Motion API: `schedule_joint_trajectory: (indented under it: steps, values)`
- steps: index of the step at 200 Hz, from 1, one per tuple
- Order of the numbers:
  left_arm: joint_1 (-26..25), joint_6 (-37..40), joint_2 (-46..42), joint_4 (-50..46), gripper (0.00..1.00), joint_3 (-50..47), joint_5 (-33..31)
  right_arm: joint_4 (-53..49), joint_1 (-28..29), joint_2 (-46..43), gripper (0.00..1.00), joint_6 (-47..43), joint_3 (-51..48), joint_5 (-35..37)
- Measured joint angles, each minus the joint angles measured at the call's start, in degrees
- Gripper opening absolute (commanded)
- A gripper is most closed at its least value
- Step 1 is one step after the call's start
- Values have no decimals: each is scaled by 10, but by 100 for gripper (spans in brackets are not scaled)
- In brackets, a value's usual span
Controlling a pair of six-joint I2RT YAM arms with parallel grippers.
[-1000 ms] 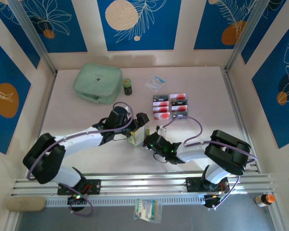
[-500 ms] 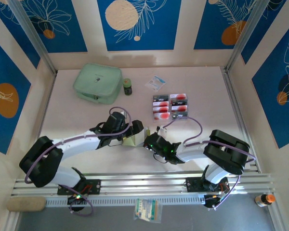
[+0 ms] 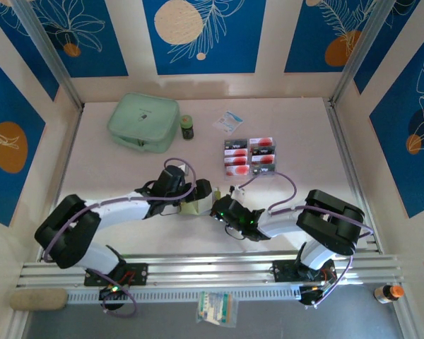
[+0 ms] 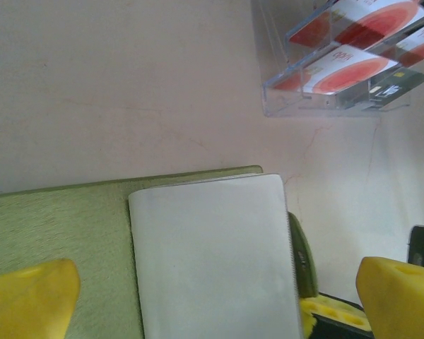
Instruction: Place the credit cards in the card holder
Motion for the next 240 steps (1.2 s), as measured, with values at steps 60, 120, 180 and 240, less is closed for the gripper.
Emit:
schedule_joint_trajectory:
  steps: [60,120,180,240]
  values:
    - [2,19,32,14,100,0,2,0,0,2,0,0,0,0]
    - [2,30,27,26,100,-11,2,0,0,2,0,0,0,0]
    - [2,42,15,25,100,-21,-11,0,0,2,0,1,0,0]
    - [8,44,-15,9,99,-36,-38,0,0,5,0,2,0,0]
